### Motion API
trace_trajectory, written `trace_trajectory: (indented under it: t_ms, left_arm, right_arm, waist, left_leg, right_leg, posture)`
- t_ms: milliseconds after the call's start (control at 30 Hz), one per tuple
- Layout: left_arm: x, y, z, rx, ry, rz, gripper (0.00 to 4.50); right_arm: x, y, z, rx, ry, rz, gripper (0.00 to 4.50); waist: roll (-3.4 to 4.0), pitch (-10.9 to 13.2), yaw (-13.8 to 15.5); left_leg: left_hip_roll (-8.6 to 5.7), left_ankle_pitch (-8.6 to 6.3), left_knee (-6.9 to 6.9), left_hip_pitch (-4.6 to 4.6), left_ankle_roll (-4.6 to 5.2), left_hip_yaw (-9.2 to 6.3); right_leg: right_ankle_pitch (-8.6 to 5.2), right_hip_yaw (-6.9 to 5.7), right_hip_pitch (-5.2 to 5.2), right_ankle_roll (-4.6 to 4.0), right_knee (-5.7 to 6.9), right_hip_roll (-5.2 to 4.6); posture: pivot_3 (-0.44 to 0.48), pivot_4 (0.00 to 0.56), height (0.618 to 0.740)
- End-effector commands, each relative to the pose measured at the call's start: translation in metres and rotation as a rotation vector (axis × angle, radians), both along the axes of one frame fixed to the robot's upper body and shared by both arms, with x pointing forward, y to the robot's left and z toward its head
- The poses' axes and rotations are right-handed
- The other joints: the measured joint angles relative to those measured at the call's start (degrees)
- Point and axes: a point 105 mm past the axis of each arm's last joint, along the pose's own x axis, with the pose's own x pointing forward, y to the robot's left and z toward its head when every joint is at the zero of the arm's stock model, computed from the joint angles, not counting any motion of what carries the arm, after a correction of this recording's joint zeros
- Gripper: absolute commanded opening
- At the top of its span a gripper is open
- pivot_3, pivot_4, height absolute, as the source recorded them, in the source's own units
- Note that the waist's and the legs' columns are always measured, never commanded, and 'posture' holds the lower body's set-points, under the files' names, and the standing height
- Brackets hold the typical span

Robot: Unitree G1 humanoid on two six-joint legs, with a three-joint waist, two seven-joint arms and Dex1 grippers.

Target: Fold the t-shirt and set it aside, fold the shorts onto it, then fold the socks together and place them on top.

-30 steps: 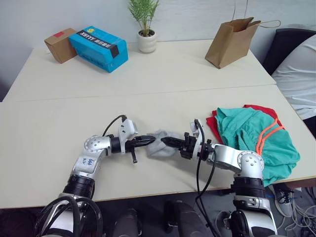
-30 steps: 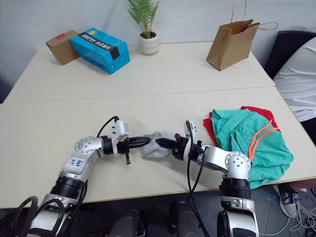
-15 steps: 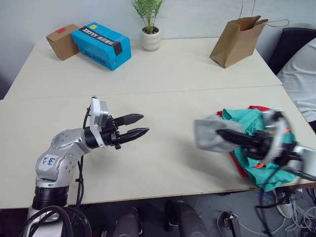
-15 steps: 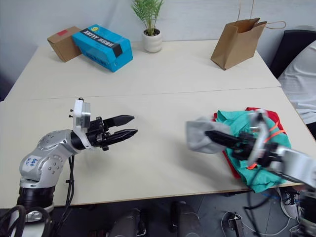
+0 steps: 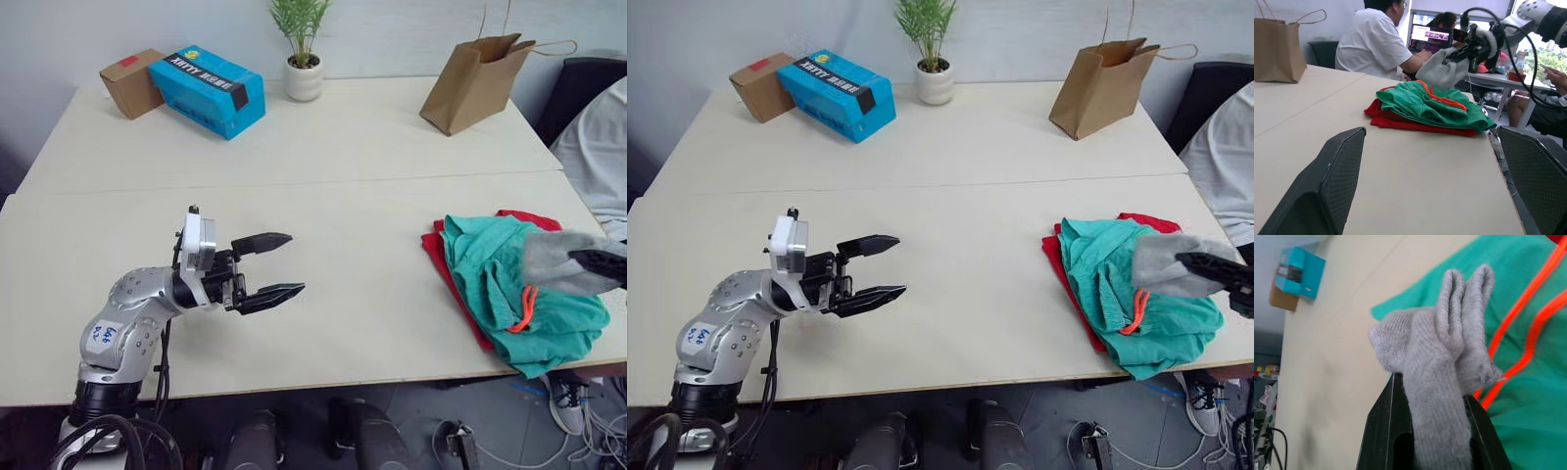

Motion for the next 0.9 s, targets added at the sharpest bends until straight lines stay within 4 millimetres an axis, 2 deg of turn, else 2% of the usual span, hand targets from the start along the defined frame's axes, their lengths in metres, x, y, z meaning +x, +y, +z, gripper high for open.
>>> trace_trajectory:
  t_ms: [33, 67, 267, 400, 467, 533, 667, 733, 833, 900]
  left_arm:
    - [-0.011, -0.002, 0.011, -0.010, -0.042, -0.043, 4.50]
    - [-0.011, -0.002, 0.012, -0.009, -0.042, -0.043, 4.50]
    - [-0.017, 0.001, 0.002, 0.032, 0.013, -0.048, 4.50]
    - [-0.010, 0.001, 0.000, 0.043, 0.015, -0.027, 4.50]
    - [-0.008, 0.003, -0.003, 0.063, 0.044, -0.037, 4.50]
    - [-0.009, 0.006, -0.006, 0.079, 0.077, -0.052, 4.50]
    - [-0.001, 0.015, -0.011, 0.108, 0.053, 0.026, 4.50]
    - [0.004, 0.019, -0.011, 0.129, 0.004, 0.081, 4.50]
    - [0.011, 0.033, -0.005, 0.128, -0.065, 0.200, 4.50]
    - [0.013, 0.043, -0.009, 0.174, -0.095, 0.265, 4.50]
  right_arm:
    - [0.008, -0.005, -0.020, -0.067, 0.062, 0.011, 0.14]
    - [0.010, -0.008, -0.025, -0.088, 0.077, 0.001, 0.14]
    - [-0.003, -0.016, -0.031, -0.206, 0.124, 0.069, 2.22]
    - [-0.014, -0.042, -0.015, -0.373, 0.094, 0.061, 3.63]
    - [-0.012, -0.055, 0.008, -0.425, 0.005, 0.017, 4.33]
    - [-0.012, -0.060, 0.022, -0.443, -0.046, 0.006, 4.42]
    - [-0.022, -0.065, 0.029, -0.662, -0.039, 0.141, 4.42]
    - [-0.017, -0.058, 0.040, -0.696, -0.148, 0.189, 4.42]
    - [0.005, 0.012, 0.057, -0.807, -0.541, 0.526, 4.42]
    - [0.024, 0.046, 0.065, -0.779, -0.742, 0.528, 4.42]
  waist:
    - [0.05, 0.02, 0.22]
    - [0.05, 0.02, 0.31]
    - [0.10, 0.01, 0.69]
    - [0.15, 0.01, 0.85]
    - [0.16, 0.02, 0.82]
    - [0.20, 0.01, 0.50]
    - [0.22, 0.00, 0.38]
    - [0.22, 0.00, 0.30]
    - [0.20, -0.01, -0.33]
    - [0.19, 0.00, -1.00]
  left_leg:
    - [0.02, 0.02, 0.00, 0.01, -0.03, -0.01]
    - [0.02, 0.03, -0.01, 0.00, -0.05, -0.04]
    - [0.01, 0.01, 0.02, -0.01, -0.09, -0.07]
    - [-0.03, -0.03, 0.09, -0.04, -0.03, -0.05]
    - [-0.04, -0.04, 0.11, -0.03, -0.01, -0.02]
    - [-0.03, -0.04, 0.10, -0.02, -0.03, -0.01]
    - [0.03, -0.01, 0.03, 0.05, -0.13, -0.02]
    - [0.05, -0.02, 0.03, 0.06, -0.16, -0.03]
    - [0.07, -0.04, 0.06, 0.10, -0.18, 0.04]
    - [0.19, -0.04, 0.09, 0.11, -0.28, 0.06]
  right_leg:
    - [0.02, 0.00, -0.01, -0.04, 0.03, 0.03]
    - [0.06, -0.02, -0.03, -0.10, 0.06, 0.03]
    - [0.10, -0.04, -0.04, -0.17, 0.15, 0.01]
    - [0.10, -0.06, -0.04, -0.15, 0.13, -0.06]
    - [0.11, -0.05, -0.04, -0.14, 0.12, -0.07]
    - [0.11, -0.05, -0.04, -0.15, 0.08, -0.04]
    - [0.10, -0.05, -0.04, -0.26, 0.13, 0.03]
    - [0.10, -0.06, -0.05, -0.26, 0.16, 0.04]
    - [0.12, -0.04, -0.04, -0.28, 0.19, 0.03]
    - [0.16, -0.05, -0.01, -0.29, 0.17, 0.14]
  posture:
    - [0.000, 0.150, 0.740]
    - [0.000, 0.150, 0.740]
    - [0.000, 0.150, 0.740]
    - [0.000, 0.150, 0.740]
    - [0.000, 0.150, 0.740]
    - [0.000, 0.150, 0.740]
    - [0.000, 0.150, 0.740]
    - [0.000, 0.150, 0.740]
    - [0.000, 0.150, 0.740]
    - [0.000, 0.150, 0.740]
